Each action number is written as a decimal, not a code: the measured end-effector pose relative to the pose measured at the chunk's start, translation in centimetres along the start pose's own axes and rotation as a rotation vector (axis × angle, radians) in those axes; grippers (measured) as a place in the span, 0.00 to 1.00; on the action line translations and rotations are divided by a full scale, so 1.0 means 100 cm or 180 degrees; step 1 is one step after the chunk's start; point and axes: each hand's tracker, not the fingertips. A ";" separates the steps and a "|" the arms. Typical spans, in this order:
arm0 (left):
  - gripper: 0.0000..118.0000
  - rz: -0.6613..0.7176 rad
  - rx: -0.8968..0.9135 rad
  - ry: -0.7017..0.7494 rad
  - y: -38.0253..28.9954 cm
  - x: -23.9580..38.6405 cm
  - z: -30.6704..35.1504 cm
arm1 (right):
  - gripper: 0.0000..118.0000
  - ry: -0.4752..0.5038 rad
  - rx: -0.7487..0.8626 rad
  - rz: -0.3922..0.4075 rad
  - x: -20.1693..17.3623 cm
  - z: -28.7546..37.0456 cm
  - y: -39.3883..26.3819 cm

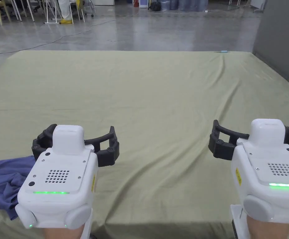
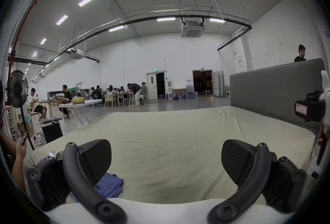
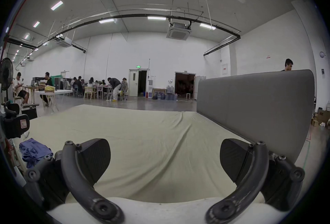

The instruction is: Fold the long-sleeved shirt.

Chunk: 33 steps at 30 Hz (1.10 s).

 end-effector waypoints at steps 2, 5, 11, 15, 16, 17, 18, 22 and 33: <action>1.00 0.0012 0.0002 0.0012 0.000 0.000 0.000 | 1.00 0.0006 -0.0010 0.0056 -0.002 0.000 0.000; 1.00 0.0031 -0.0011 0.0016 -0.001 -0.001 0.000 | 1.00 -0.0003 -0.0003 0.0134 -0.005 0.001 0.000; 1.00 0.0072 0.0014 0.0030 0.001 -0.004 0.003 | 1.00 0.0036 0.0020 0.0141 -0.008 0.003 0.002; 1.00 0.0060 0.0033 0.0039 0.001 -0.005 0.004 | 1.00 0.0045 0.0025 0.0128 -0.009 0.004 0.003; 1.00 0.0066 0.0035 0.0042 0.001 -0.005 0.004 | 1.00 0.0044 0.0028 0.0124 -0.009 0.004 0.003; 1.00 0.0074 0.0039 0.0039 0.001 -0.005 0.005 | 1.00 0.0047 0.0023 0.0126 -0.009 0.005 0.003; 1.00 0.0083 0.0040 0.0039 0.001 -0.005 0.005 | 1.00 0.0052 0.0015 0.0130 -0.008 0.005 0.003; 1.00 0.0083 0.0028 0.0034 0.001 -0.004 0.006 | 1.00 0.0040 0.0013 0.0122 -0.007 0.006 0.004; 1.00 0.0063 0.0043 -0.0002 0.002 -0.004 0.006 | 1.00 0.0013 0.0013 0.0138 -0.006 0.007 0.005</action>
